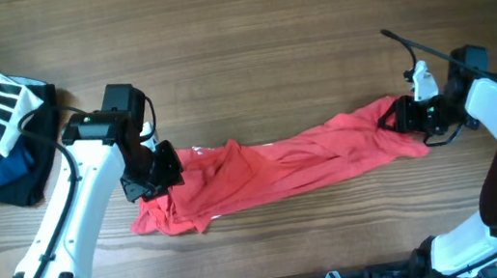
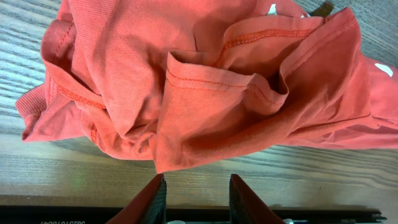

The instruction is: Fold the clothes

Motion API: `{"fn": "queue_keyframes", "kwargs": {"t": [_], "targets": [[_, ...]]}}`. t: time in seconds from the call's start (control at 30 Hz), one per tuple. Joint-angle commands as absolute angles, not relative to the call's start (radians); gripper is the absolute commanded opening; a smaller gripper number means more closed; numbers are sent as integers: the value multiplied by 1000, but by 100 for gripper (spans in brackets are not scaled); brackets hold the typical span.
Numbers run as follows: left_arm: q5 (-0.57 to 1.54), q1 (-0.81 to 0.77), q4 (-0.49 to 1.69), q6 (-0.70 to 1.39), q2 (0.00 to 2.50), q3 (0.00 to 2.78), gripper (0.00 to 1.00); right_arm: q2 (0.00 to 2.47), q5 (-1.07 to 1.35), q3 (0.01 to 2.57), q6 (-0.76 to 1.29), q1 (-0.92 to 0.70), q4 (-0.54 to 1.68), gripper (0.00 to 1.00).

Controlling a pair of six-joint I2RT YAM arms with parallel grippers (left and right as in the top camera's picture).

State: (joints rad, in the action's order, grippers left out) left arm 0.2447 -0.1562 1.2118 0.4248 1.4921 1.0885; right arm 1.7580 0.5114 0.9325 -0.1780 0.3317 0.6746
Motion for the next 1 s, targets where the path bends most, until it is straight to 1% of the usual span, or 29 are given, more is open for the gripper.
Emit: {"fn": "queue_keyframes", "kwargs": {"t": [0.0, 0.07, 0.2, 0.3, 0.4, 0.53, 0.6, 0.67, 0.73, 0.8, 0.97], "targets": [[256, -162, 1203, 427, 1485, 1100, 33, 1778, 557, 930, -167, 330, 674, 4], [254, -162, 1192, 427, 1485, 1100, 33, 1772, 496, 952, -113, 342, 690, 4], [251, -149, 1169, 426, 1485, 1100, 32, 1726, 279, 1077, 36, 418, 793, 4], [252, -105, 1166, 426, 1485, 1100, 33, 1645, 216, 1220, 69, 488, 884, 4], [252, -69, 1164, 423, 1485, 1100, 33, 1566, 203, 1301, 47, 477, 948, 4], [253, -57, 1163, 423, 1485, 1100, 33, 1518, 202, 1313, 46, 340, 1035, 4], [253, -57, 1168, 423, 1485, 1100, 33, 1526, 197, 1311, 82, 223, 1068, 4], [253, -57, 1172, 423, 1485, 1100, 33, 1549, 144, 1311, 169, 95, 1075, 4], [253, -57, 1184, 423, 1485, 1100, 33, 1596, 96, 1301, 251, -38, 1062, 4], [253, -57, 1193, 423, 1485, 1100, 32, 1654, 66, 1281, 294, -130, 1048, 4], [253, -57, 1199, 423, 1485, 1100, 33, 1832, 60, 1251, 323, -274, 1030, 4]]}}
